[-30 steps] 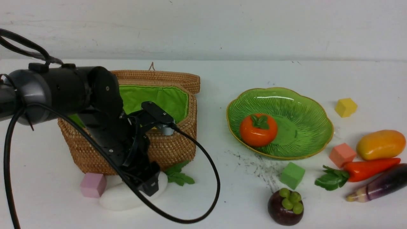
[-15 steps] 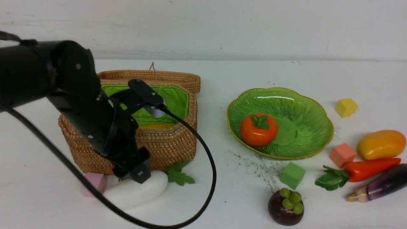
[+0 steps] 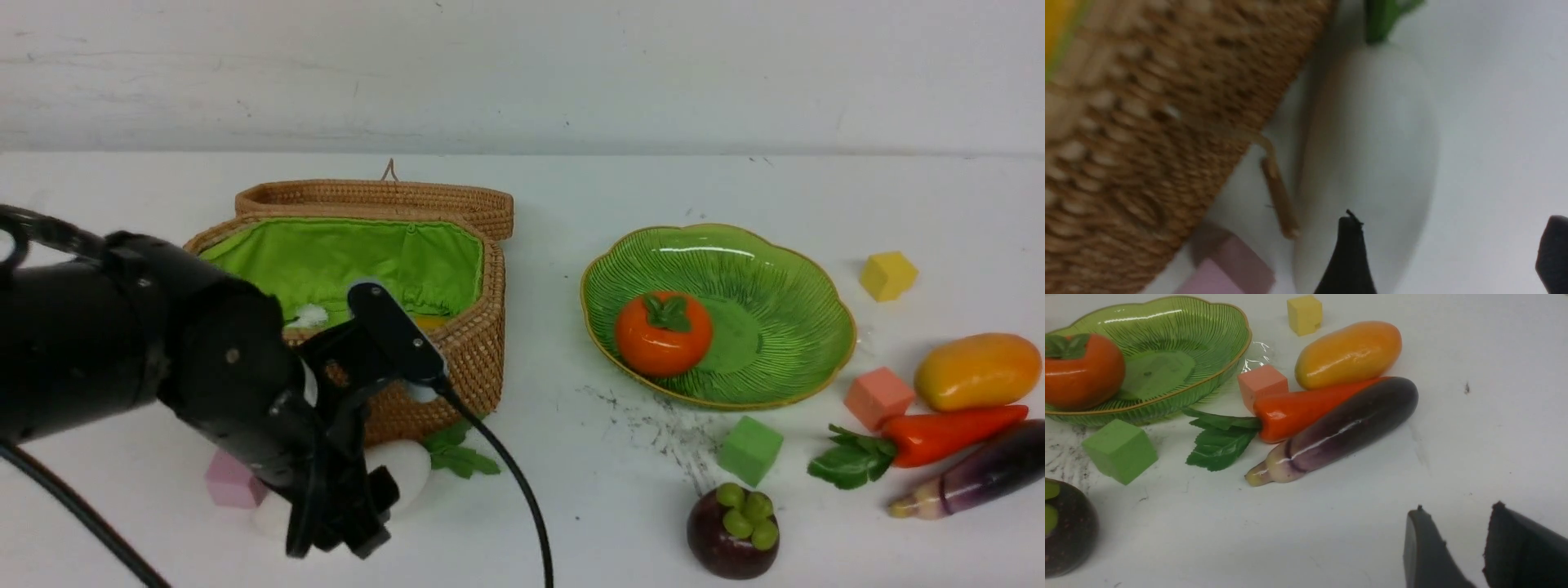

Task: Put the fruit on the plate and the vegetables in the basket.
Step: Take a daikon with your left arm and place it on the basket on the left.

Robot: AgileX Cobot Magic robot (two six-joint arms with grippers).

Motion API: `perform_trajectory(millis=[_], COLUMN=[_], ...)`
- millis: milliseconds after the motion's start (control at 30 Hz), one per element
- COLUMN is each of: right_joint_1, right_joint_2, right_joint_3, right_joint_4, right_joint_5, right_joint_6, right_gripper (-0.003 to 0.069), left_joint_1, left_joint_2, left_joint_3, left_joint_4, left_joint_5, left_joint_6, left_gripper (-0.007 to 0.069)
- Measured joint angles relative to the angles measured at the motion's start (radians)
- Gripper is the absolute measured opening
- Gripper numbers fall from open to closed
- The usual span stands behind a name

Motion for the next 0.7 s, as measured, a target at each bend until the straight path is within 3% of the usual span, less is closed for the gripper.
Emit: perform_trajectory(millis=[200,500,700], right_joint_1=[0.000,0.000,0.000], right_joint_2=[0.000,0.000,0.000], right_joint_3=[0.000,0.000,0.000], right_joint_4=[0.000,0.000,0.000], right_joint_5=[0.000,0.000,0.000], right_joint_6=[0.000,0.000,0.000], right_gripper=[0.0243,0.0243,0.0243], left_joint_1=[-0.001,-0.006,-0.006], left_joint_2=[0.100,0.165,0.166], left_joint_3=[0.000,0.000,0.000], left_joint_4=[0.157,0.136,0.132], left_joint_5=[-0.046,-0.072,-0.071], left_joint_6=[-0.142,-0.162,-0.147], left_gripper=[0.0560,0.0556,0.0510])
